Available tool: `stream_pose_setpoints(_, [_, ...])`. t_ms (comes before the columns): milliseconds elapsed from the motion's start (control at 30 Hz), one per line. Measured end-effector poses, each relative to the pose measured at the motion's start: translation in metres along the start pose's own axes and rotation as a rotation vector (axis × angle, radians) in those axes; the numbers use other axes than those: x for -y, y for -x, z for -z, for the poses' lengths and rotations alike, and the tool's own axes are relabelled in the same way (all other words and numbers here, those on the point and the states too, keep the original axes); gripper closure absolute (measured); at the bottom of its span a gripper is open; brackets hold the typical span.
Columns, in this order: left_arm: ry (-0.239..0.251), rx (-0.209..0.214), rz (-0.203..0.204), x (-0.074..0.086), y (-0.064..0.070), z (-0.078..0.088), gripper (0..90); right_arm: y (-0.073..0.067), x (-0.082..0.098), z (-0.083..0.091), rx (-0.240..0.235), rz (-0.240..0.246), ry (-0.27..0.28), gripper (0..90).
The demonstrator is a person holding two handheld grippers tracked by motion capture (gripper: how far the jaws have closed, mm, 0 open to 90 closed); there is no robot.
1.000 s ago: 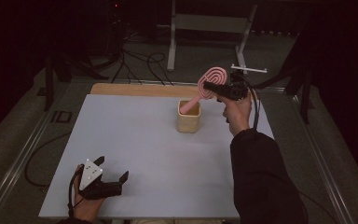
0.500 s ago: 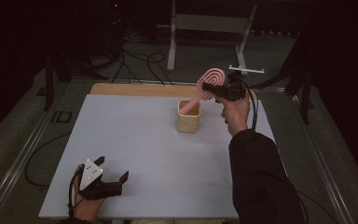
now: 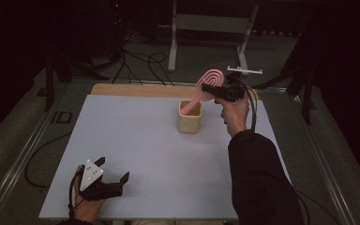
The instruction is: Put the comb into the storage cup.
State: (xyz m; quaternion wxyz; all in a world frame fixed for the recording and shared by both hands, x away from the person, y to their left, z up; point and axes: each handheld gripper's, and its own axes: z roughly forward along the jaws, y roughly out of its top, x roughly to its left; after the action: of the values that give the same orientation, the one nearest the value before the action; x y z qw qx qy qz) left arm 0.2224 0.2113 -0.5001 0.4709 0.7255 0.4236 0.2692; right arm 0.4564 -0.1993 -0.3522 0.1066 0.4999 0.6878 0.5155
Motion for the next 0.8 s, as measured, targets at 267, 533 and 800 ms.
stream_pose_setpoints(267, [-0.001, -0.001, 0.001, 0.0000, 0.0000, 0.0001, 0.0, -0.0005, 0.0023, -0.0026, 0.006, 0.008, -0.007, 63.3])
stream_pose_setpoints(533, [-0.003, 0.000, -0.001, -0.0001, 0.0001, 0.0000, 0.0, -0.0015, 0.0044, -0.0055, 0.013, 0.015, -0.018, 63.3])
stream_pose_setpoints(800, [-0.001, 0.001, -0.001, 0.0000, 0.0002, 0.0000, 0.0, -0.0015, 0.0059, -0.0080, 0.019, 0.018, -0.022, 63.2])
